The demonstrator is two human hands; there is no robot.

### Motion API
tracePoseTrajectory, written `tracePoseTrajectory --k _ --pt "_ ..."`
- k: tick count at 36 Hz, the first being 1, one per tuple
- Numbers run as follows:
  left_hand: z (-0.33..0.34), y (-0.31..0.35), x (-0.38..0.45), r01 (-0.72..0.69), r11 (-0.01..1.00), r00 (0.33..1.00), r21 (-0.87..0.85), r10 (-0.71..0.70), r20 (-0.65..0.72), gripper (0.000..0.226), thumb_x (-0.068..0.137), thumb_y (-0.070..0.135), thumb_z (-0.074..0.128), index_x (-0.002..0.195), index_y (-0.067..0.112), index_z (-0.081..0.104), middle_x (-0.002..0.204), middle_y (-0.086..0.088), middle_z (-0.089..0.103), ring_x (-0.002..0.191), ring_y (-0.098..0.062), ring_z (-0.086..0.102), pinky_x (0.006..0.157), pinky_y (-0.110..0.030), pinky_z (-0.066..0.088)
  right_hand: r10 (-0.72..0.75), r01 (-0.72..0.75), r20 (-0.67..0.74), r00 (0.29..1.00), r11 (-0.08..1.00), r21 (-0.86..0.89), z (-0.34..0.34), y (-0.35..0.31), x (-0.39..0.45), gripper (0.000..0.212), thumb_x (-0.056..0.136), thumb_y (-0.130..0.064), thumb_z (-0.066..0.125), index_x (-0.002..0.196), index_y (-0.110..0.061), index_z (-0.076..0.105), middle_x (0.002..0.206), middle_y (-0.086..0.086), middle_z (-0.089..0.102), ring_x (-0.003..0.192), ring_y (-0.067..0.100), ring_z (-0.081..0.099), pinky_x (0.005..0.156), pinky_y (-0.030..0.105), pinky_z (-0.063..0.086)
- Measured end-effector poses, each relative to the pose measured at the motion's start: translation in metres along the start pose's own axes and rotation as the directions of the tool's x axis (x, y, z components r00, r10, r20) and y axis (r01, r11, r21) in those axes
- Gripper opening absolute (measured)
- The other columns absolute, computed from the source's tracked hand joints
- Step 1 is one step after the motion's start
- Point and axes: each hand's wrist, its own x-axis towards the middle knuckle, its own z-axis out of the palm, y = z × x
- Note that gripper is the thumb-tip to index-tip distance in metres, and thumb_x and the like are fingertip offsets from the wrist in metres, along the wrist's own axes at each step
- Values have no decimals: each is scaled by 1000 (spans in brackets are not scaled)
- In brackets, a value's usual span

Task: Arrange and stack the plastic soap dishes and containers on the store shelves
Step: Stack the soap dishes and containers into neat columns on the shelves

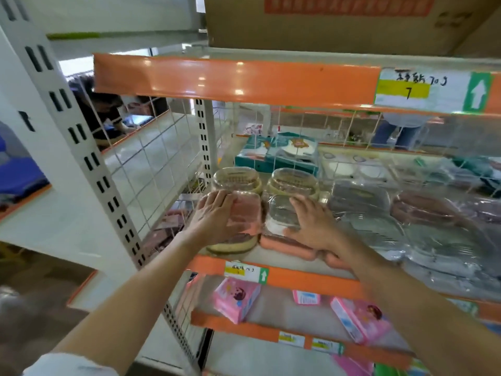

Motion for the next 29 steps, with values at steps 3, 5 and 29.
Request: tracePoseTrajectory --k 3,5,29 --pt "1 -1 2 -1 1000 999 15 1 40 98 68 80 41 142 17 29 149 -2 24 138 -26 20 114 -50 17 46 -46 -10 999 999 -17 -4 -10 0 89 90 -65 38 151 -10 5 159 9 1 145 27 7 117 45 10" --pt "1 -1 3 -6 999 998 31 4 60 86 80 67 53 144 17 25 151 -1 18 140 -26 15 113 -52 18 66 -67 -24 998 998 -13 -8 -19 0 90 89 -67 36 151 -7 8 159 11 3 145 27 9 117 44 10" --pt "-58 -20 1 124 973 977 -196 -154 -147 37 90 22 50 124 5 51 123 -12 49 113 -30 48 91 -41 42 -22 72 -181 983 958 277 -58 -96 43 108 68 -58 75 147 -11 19 144 5 19 137 24 15 113 42 24"
